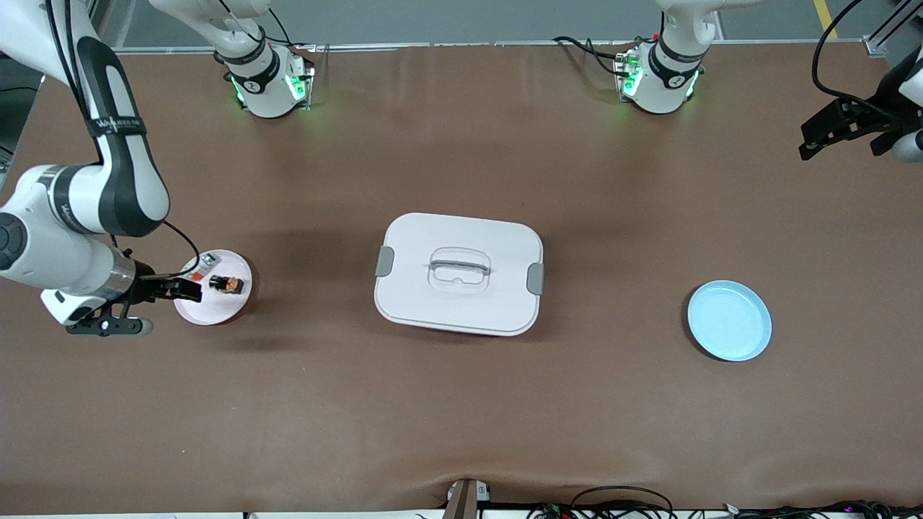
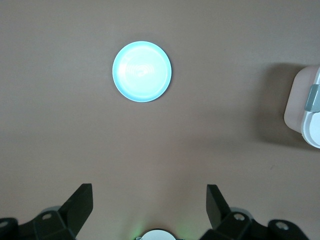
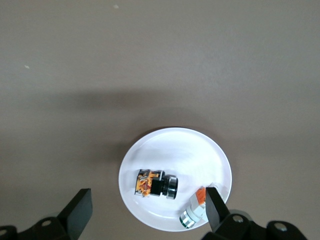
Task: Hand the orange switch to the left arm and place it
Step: 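Reach the right gripper down to the orange switch on the white plate, then close the right gripper on the orange switch and lift it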
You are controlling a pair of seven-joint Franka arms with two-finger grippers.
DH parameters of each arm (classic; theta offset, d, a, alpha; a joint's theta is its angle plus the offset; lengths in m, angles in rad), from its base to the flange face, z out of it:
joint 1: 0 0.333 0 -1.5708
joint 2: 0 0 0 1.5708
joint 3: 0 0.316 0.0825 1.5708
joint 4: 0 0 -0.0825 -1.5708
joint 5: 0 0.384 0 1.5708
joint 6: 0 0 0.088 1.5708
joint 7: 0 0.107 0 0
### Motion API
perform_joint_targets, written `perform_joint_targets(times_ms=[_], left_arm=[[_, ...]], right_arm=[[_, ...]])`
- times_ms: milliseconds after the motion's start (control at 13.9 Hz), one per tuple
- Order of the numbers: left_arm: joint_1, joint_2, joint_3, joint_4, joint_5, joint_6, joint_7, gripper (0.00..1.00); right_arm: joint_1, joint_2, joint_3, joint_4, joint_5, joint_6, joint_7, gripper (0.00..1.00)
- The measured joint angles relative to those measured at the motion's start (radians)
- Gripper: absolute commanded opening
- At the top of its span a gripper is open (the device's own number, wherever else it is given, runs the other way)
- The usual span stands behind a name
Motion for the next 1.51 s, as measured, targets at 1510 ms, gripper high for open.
perform_joint_targets(times_ms=[1510], left_arm=[[0.001,0.018,0.000,-0.001,0.000,0.000,0.000,1.00]], right_arm=[[-0.006,0.075,0.003,-0.216,-0.003,0.246,0.137,1.00]])
